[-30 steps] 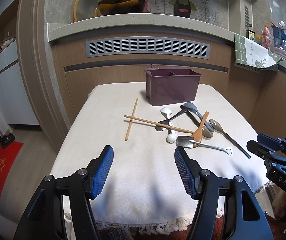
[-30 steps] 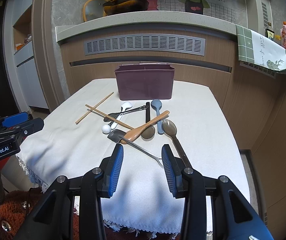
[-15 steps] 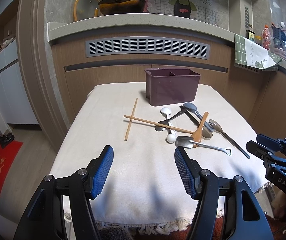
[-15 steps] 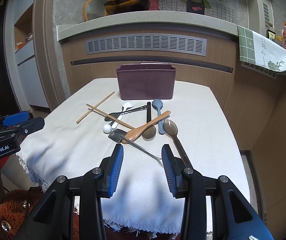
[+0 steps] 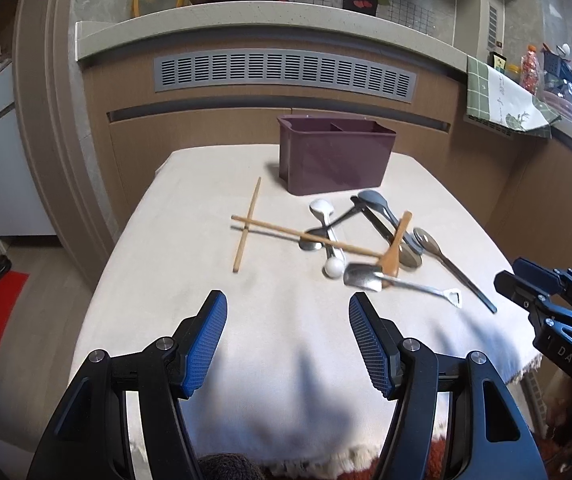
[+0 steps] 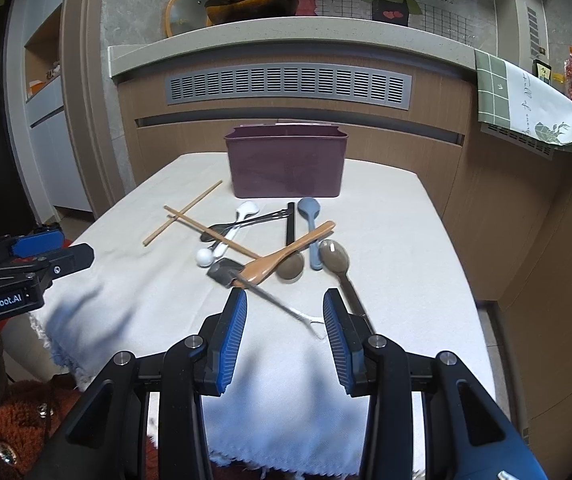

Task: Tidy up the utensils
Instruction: 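Grasp the dark brown spoon handle with the right tool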

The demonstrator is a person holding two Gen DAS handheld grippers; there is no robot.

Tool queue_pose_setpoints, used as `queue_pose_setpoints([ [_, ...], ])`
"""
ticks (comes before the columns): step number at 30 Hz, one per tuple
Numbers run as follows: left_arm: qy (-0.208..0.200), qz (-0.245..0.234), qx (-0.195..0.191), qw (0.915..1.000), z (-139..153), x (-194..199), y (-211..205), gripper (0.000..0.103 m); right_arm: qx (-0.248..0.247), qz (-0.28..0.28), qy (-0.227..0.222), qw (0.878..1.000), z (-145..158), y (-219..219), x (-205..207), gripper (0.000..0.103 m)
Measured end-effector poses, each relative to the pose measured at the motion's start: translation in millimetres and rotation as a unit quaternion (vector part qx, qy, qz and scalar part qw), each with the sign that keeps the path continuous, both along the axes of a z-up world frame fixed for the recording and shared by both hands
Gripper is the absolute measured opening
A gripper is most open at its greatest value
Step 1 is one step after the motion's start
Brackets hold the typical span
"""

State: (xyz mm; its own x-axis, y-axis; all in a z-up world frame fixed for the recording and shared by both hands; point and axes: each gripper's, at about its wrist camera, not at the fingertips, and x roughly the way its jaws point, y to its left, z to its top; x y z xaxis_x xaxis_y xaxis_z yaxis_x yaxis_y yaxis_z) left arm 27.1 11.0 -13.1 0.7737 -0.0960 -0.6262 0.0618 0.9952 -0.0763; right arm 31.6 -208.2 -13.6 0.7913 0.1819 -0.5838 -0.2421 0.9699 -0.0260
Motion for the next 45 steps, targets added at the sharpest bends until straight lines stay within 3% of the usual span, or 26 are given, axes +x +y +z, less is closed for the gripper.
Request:
queue_pose_setpoints([
  [5,-0.021,0.015,-0.024,0.9994,7,30,20,0.064,-0.018,-0.021,-0.009,1.000,0,-11,23,0.037],
  [9,-0.013,0.036,-0.031,0.9988,-1,64,34,0.064,-0.026,-0.014,-0.001,1.000,-1,-17,48,0.037],
  [18,0.032,0.005,-0.027,0.9991,-31,125,38,0.064,-0.062,0.049,0.087,0.993,-30,-8,114,0.036],
  [22,0.041,-0.022,-0.033,0.9984,-36,131,32,0.064,-0.068,0.053,0.131,0.988,-47,-17,143,0.036],
  [27,0.053,-0.046,-0.028,0.9971,-40,129,17,0.064,-0.039,0.053,0.176,0.982,-61,-32,172,0.036],
  [32,0.061,-0.048,-0.027,0.9966,-42,127,8,0.064,-0.045,0.060,0.176,0.982,-68,-25,180,0.035],
  [34,0.062,-0.041,-0.032,0.9968,-42,129,8,0.064,-0.044,0.059,0.171,0.983,-67,-25,179,0.024],
  [35,0.062,-0.031,-0.038,0.9968,-43,131,11,0.064,-0.040,0.055,0.169,0.983,-65,-26,178,0.010],
  [36,0.062,-0.024,-0.044,0.9968,-44,133,12,0.064,-0.035,0.050,0.169,0.984,-63,-28,179,0.007],
  [39,0.067,0.003,-0.066,0.9956,-48,137,21,0.064,-0.012,0.037,0.151,0.988,-55,-35,176,0.007],
  [45,0.078,0.028,-0.041,0.9957,-59,133,25,0.064,0.009,0.044,0.128,0.991,-45,-38,165,0.007],
])
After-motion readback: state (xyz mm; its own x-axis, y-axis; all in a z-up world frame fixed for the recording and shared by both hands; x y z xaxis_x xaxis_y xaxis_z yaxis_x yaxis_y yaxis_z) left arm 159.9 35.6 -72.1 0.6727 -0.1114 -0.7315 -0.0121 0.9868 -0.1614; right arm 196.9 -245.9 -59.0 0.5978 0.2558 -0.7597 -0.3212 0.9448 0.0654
